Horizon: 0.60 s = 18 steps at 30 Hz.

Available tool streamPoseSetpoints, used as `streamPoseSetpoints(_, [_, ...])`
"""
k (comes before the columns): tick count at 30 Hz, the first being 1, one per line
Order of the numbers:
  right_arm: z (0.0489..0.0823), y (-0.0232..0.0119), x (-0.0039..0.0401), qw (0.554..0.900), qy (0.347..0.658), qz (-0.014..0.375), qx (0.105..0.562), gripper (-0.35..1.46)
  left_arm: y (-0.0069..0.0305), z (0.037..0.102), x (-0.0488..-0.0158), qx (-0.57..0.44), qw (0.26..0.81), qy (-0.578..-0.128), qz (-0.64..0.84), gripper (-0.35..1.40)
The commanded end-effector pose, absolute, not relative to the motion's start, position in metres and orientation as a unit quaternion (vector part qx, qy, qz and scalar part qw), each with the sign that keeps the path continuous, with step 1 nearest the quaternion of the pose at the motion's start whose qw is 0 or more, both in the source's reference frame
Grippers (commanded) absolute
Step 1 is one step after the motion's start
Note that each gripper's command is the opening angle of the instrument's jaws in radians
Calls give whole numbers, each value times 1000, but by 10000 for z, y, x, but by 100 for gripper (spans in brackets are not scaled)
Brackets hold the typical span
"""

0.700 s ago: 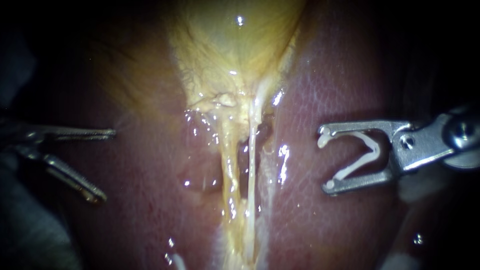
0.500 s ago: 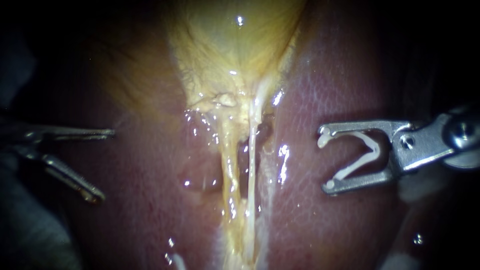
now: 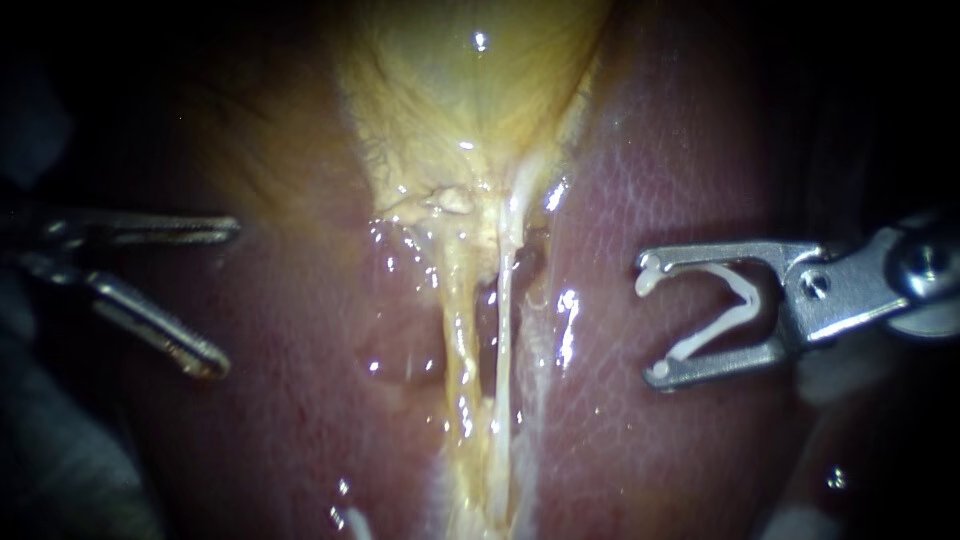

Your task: Grabbing gallbladder

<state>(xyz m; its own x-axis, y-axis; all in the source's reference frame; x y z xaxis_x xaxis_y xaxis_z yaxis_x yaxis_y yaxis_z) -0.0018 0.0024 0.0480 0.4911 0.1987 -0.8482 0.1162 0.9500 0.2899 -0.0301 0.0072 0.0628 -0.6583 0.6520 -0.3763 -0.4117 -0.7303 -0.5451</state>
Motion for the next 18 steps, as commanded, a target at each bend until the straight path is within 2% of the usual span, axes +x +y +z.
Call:
streamPoseSetpoints(1, [480, 24, -18, 849, 504, 24, 156, 48, 75, 623, -304, -288, 302, -211, 884, 125])
streamPoseSetpoints(7, [480, 24, -19, 849, 504, 24, 156, 48, 93, 594, -329, -317, 325, -202, 868, 111])
streamPoseSetpoints(11, [480, 24, -19, 850, 503, 24, 157, 48, 98, 581, -359, -343, 329, -195, 858, 99])
streamPoseSetpoints(18, [480, 24, -19, 850, 503, 24, 157, 48, 104, 580, -408, -369, 329, -192, 848, 98])
